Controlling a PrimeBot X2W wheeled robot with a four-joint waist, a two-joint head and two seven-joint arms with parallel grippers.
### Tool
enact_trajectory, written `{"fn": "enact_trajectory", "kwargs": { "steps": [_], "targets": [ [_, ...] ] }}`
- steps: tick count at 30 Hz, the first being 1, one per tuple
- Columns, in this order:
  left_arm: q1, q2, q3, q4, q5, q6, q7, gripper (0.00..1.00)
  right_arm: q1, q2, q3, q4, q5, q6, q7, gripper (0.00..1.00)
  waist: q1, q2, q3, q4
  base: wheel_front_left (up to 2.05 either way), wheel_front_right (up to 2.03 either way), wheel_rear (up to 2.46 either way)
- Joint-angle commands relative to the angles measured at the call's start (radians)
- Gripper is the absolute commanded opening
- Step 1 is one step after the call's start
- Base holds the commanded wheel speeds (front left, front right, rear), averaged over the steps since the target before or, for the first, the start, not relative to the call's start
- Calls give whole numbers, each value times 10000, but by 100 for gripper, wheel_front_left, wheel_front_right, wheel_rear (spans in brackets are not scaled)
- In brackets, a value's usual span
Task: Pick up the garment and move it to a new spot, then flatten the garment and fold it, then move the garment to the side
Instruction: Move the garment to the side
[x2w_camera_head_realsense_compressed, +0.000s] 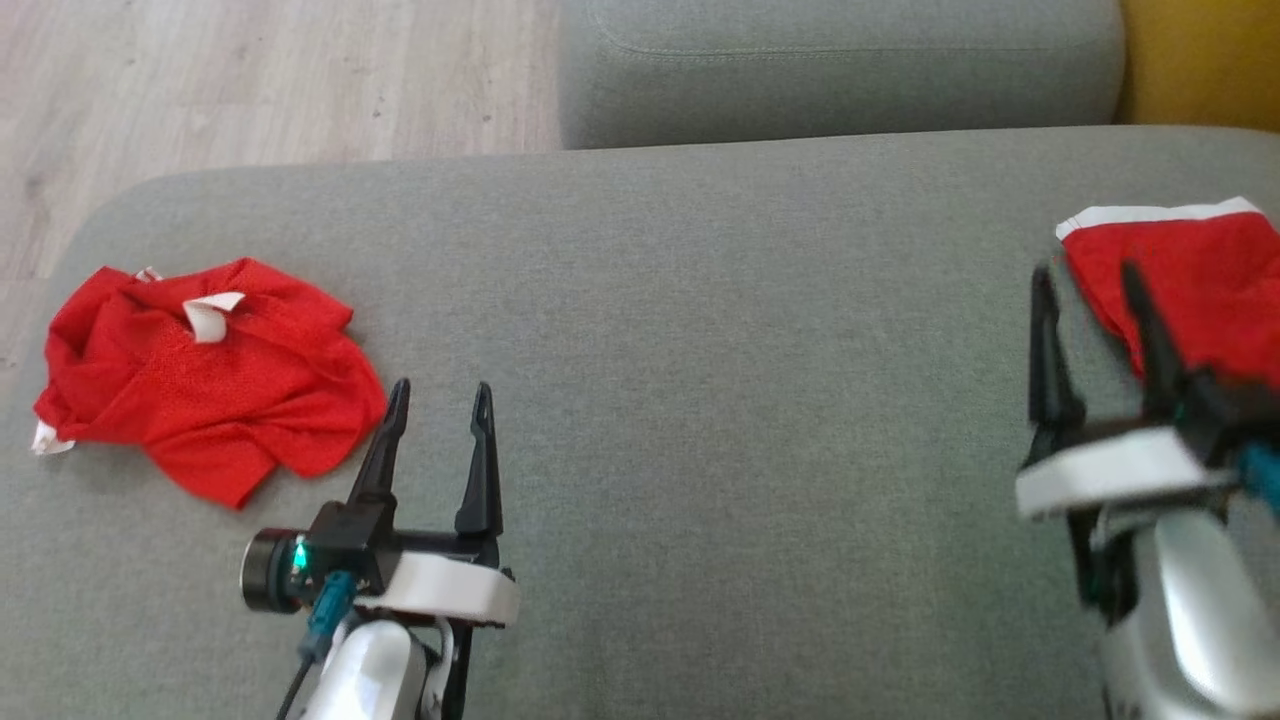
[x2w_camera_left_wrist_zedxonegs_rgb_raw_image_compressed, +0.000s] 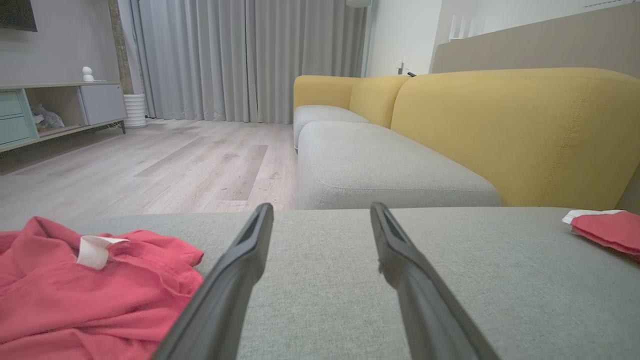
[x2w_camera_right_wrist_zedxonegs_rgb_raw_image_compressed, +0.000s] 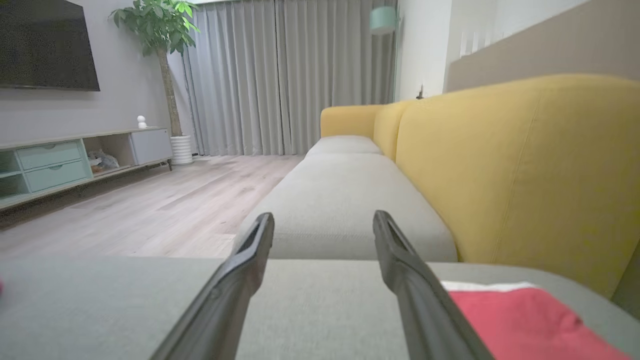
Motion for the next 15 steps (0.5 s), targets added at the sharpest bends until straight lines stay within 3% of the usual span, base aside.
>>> {"fn": "enact_trajectory", "kwargs": {
  "steps": [1,8,15],
  "targets": [
    [-162,70,289,-279,-48,33,-49,100,225,132,283,-626,131,-7,-105,100,0,0,-33,55,0,0,0],
    [79,70,329,-351,-154,124,-49,100,1899,451,276,-1002,334,-7,-107,100,0,0,-75,119,0,0,0],
    [158,70,444,-475,-154,214,-49,100,2068,495,406,-1165,394,-7,-107,100,0,0,-52,70,0,0,0]
  ]
}}
